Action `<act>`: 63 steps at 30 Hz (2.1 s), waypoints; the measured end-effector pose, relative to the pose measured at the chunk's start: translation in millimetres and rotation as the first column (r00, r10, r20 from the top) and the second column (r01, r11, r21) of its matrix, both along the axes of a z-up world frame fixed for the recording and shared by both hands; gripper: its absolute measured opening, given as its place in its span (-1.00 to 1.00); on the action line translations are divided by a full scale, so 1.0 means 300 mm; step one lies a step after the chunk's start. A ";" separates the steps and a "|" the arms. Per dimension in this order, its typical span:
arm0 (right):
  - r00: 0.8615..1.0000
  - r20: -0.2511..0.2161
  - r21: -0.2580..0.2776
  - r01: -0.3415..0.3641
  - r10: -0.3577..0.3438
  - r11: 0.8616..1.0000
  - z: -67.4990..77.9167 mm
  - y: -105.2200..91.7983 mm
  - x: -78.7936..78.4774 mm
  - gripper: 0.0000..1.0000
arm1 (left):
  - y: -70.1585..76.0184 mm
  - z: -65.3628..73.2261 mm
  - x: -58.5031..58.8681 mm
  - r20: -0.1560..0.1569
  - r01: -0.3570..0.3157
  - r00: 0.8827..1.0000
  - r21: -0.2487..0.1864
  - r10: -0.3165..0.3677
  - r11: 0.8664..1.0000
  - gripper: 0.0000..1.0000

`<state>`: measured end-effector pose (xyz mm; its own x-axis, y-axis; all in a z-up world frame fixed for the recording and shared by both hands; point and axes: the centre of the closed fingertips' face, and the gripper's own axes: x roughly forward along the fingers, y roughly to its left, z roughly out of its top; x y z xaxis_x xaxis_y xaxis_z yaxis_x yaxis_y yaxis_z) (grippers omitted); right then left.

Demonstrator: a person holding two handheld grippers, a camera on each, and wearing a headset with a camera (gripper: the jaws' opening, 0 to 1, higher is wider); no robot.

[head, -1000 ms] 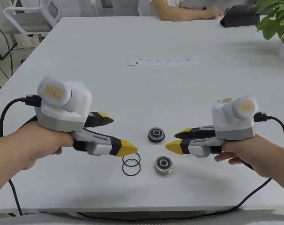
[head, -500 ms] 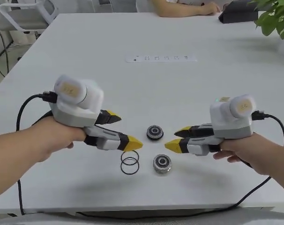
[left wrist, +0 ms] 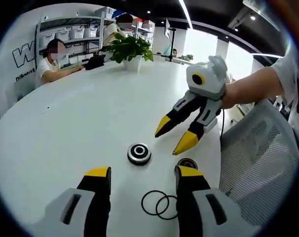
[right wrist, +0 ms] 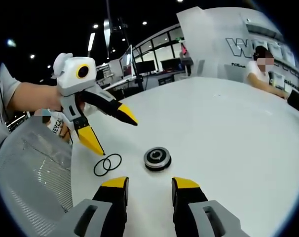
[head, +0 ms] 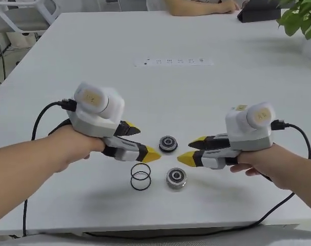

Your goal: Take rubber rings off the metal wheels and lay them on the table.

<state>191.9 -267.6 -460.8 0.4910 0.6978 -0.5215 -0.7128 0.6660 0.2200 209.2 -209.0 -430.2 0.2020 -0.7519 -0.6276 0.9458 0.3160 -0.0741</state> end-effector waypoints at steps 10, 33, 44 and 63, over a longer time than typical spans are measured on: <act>1.000 0.003 -0.006 0.004 -0.004 1.000 -0.007 -0.007 0.002 -0.34 | -0.051 -0.017 0.005 -0.005 0.015 1.000 -0.001 -0.015 1.000 -0.15; 1.000 0.000 -0.018 -0.007 0.007 1.000 -0.014 -0.007 -0.004 -0.34 | -0.119 -0.071 0.024 -0.004 0.041 0.999 0.038 -0.040 0.998 -0.40; 1.000 -0.006 -0.022 -0.004 0.004 1.000 -0.024 -0.019 -0.005 -0.34 | -0.130 -0.091 0.044 -0.014 0.037 0.999 0.041 -0.037 0.998 -0.55; 1.000 -0.007 -0.019 -0.007 0.007 1.000 -0.026 -0.008 0.000 -0.35 | -0.128 -0.095 0.066 0.014 0.001 1.000 0.056 -0.002 0.998 -0.87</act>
<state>192.1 -270.0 -468.7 0.4829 0.6910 -0.5379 -0.7159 0.6653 0.2120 229.1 -247.4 -458.7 0.2102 -0.7162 -0.6655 0.9471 0.3181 -0.0432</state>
